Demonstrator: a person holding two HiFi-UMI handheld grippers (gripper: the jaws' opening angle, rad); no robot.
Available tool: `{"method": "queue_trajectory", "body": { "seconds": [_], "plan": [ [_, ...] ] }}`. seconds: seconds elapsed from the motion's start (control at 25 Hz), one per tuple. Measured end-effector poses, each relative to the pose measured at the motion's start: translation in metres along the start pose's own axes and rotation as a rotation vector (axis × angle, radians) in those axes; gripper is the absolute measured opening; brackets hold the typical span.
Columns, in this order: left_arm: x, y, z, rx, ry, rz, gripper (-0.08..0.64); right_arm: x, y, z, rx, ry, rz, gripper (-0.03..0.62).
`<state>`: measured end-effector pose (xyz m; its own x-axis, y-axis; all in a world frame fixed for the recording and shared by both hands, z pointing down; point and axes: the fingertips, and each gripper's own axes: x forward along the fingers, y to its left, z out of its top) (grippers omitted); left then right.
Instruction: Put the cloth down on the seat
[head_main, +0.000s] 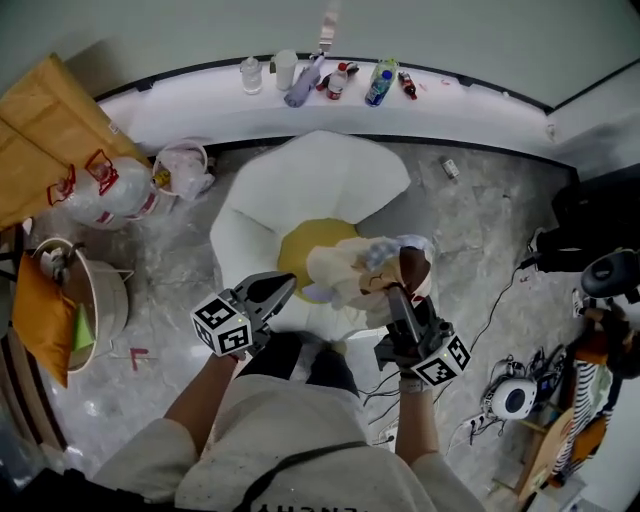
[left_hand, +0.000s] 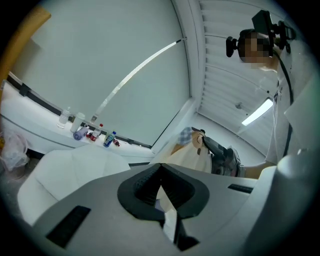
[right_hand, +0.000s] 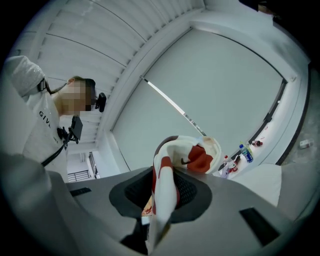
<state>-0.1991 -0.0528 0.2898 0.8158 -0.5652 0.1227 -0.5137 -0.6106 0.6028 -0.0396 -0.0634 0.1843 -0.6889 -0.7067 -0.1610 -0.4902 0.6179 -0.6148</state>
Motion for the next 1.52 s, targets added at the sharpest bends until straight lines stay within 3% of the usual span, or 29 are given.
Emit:
{"method": "queue_trajectory", "body": {
  "seconds": [0.32, 0.64, 0.92, 1.32, 1.52],
  "plan": [
    [0.014, 0.039, -0.018, -0.047, 0.019, -0.009, 0.014, 0.021, -0.042, -0.011, 0.053, -0.041, -0.050, 0.087],
    [0.044, 0.074, -0.049, -0.096, 0.024, 0.018, 0.014, 0.034, -0.094, -0.016, 0.079, -0.086, -0.020, 0.087],
    [0.071, 0.127, -0.079, -0.139, -0.030, 0.112, 0.014, 0.030, -0.166, -0.071, 0.144, -0.065, -0.044, 0.087],
    [0.101, 0.180, -0.121, -0.171, -0.054, 0.156, 0.014, 0.035, -0.253, -0.150, 0.219, -0.016, -0.090, 0.087],
    [0.110, 0.205, -0.139, -0.148, -0.044, 0.187, 0.014, 0.035, -0.289, -0.184, 0.252, -0.007, -0.111, 0.087]
  ]
}}
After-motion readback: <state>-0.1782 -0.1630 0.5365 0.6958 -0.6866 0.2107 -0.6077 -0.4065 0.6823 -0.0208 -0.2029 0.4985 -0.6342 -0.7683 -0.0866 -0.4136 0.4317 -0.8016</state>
